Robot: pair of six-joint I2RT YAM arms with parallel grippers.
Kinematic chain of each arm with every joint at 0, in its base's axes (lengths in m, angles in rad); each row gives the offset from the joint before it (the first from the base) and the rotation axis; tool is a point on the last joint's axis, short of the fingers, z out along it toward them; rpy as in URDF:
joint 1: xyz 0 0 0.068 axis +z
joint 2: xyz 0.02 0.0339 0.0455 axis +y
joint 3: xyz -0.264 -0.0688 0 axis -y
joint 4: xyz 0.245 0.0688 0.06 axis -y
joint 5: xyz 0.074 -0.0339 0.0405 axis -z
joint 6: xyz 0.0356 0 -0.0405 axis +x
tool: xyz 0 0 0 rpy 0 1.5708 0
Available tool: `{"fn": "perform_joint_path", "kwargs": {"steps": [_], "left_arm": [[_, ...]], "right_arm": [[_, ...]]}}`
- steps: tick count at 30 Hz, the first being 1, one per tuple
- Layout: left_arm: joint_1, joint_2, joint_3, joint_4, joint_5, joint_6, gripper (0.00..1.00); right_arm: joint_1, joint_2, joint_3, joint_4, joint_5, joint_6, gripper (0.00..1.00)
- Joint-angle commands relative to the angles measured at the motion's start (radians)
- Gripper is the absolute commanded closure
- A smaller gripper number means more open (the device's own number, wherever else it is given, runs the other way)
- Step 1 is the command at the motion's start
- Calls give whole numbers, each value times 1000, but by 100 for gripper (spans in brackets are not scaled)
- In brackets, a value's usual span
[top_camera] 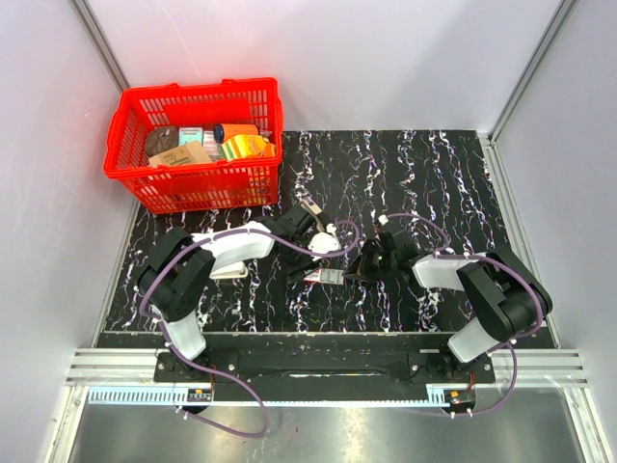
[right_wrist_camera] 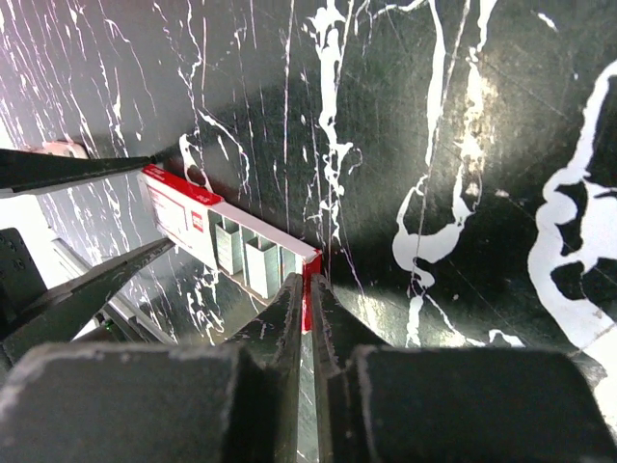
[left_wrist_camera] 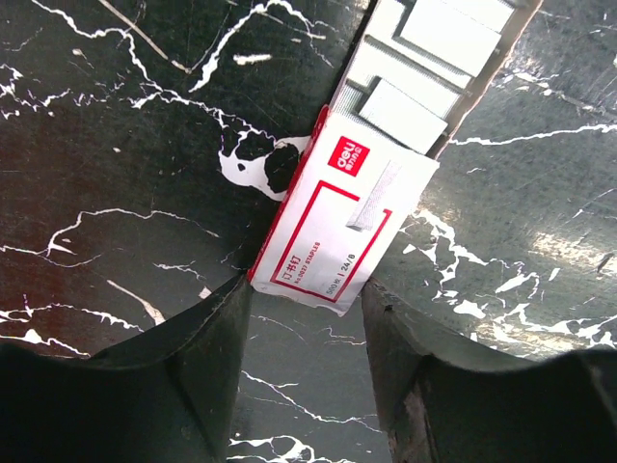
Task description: Unload the staples from the stapler
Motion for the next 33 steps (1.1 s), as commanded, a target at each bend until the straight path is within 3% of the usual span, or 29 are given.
{"fn": "perform_joint_path", "kwargs": {"steps": [1,26,33], "left_arm": [[-16,39,20,0,47,3,47],[-47,57,43,0,51,11,48],[-47,60,49,-2,54,8,48]], "right_arm": [[-1,14,50,18,-5,-5,90],[100,175,128,129,-36,46,88],[100,169,99,156,-56,57,74]]}}
